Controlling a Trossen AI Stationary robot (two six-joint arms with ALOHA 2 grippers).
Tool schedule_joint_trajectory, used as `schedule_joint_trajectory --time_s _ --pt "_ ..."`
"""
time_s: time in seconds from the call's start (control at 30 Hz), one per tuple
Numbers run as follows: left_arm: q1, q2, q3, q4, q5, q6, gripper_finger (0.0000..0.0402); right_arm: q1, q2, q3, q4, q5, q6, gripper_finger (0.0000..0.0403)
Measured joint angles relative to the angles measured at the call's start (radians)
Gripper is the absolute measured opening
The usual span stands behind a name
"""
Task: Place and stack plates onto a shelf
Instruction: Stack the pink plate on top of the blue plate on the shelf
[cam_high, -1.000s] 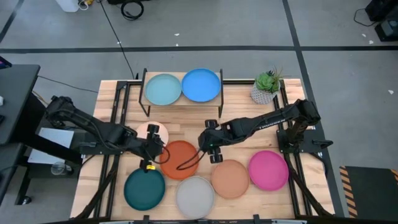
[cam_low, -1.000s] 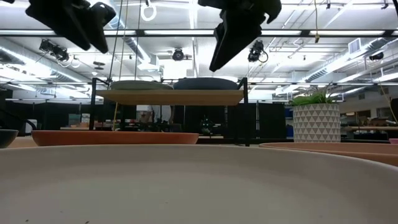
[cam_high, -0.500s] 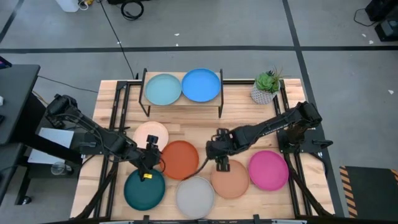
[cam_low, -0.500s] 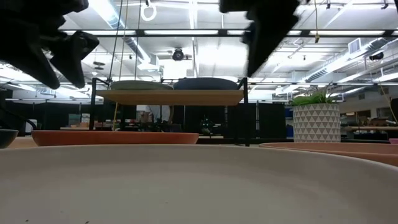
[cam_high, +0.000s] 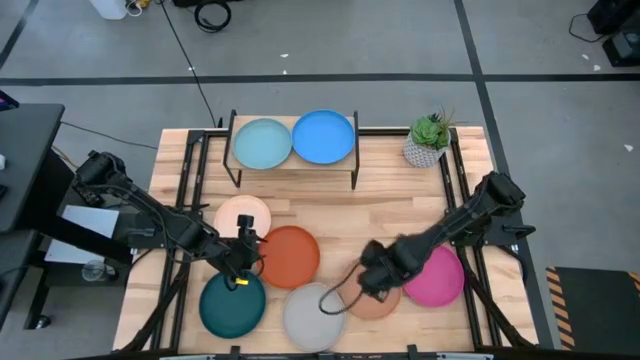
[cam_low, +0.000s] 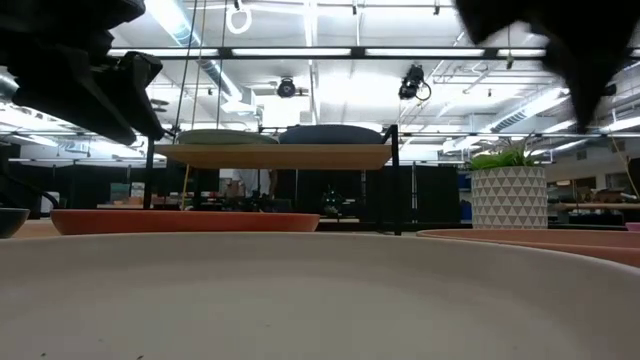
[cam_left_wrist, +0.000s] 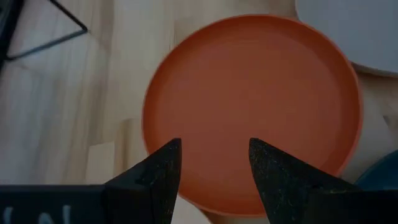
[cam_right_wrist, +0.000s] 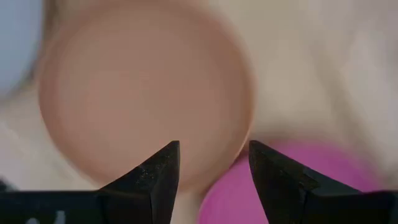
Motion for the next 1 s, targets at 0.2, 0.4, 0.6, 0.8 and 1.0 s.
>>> schedule_joint_trajectory --time_s 0.2,0.4,0.6,0.8,1.0 --pt "0.014 0.000 0.000 0.027 -0.061 0.120 0.0194 0.086 0.009 -0.106 0.056 -0.162 0.245 0.0197" --pt "0.047 0.000 0.000 0.074 -0.076 0.224 0.0194 0.180 0.008 -0.124 0.094 -0.168 0.445 0.0190" --pt "0.077 0.000 0.000 0.092 -0.076 0.280 0.0194 0.227 0.068 -0.125 0.063 -0.209 0.493 0.0175" --pt "0.093 0.000 0.000 0.088 -0.076 0.281 0.0194 0.227 0.138 -0.124 0.080 -0.247 0.456 0.0171" --pt "0.093 0.000 0.000 0.085 -0.072 0.280 0.0194 0.232 0.158 -0.125 0.057 -0.231 0.445 0.0155"
